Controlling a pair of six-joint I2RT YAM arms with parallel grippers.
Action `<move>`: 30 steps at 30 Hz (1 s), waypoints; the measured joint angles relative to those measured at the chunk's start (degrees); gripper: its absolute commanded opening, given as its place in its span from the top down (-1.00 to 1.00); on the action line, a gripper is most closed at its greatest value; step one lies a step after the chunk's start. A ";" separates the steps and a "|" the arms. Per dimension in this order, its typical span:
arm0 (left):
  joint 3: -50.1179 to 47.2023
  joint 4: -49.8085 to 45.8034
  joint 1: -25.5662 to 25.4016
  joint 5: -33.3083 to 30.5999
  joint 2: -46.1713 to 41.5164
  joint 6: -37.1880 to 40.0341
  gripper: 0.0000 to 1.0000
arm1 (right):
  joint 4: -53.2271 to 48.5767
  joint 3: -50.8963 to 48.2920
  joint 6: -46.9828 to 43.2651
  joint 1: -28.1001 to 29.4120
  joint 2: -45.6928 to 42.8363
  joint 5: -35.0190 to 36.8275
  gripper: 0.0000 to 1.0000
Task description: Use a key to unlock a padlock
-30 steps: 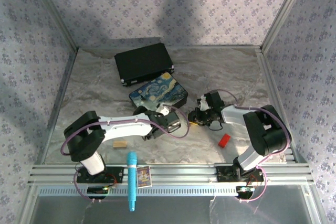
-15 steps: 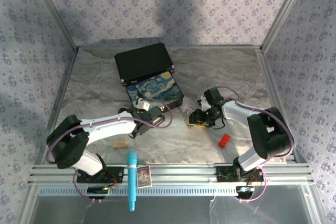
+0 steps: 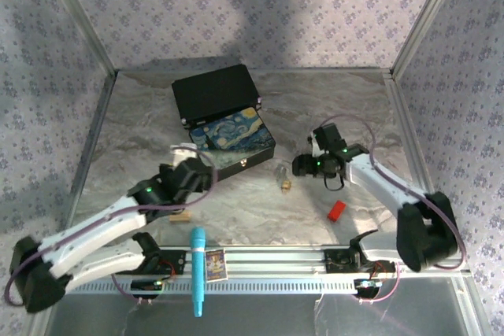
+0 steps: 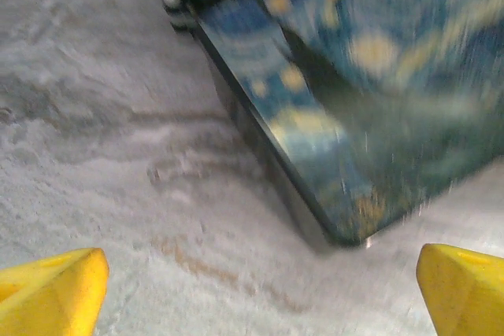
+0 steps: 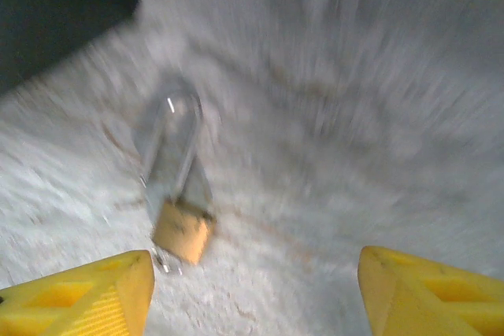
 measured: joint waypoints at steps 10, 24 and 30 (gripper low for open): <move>-16.87 24.94 21.46 -7.96 -9.62 11.47 -1.00 | 18.05 -4.15 -8.20 -6.05 -7.28 21.20 -0.97; -18.73 56.70 41.92 0.57 23.43 25.44 -1.00 | 57.75 -25.38 -17.53 -21.73 4.55 22.99 -0.97; -17.79 67.98 48.11 13.03 32.54 27.17 -1.00 | 71.69 -26.51 -18.84 -23.12 13.38 19.74 -0.98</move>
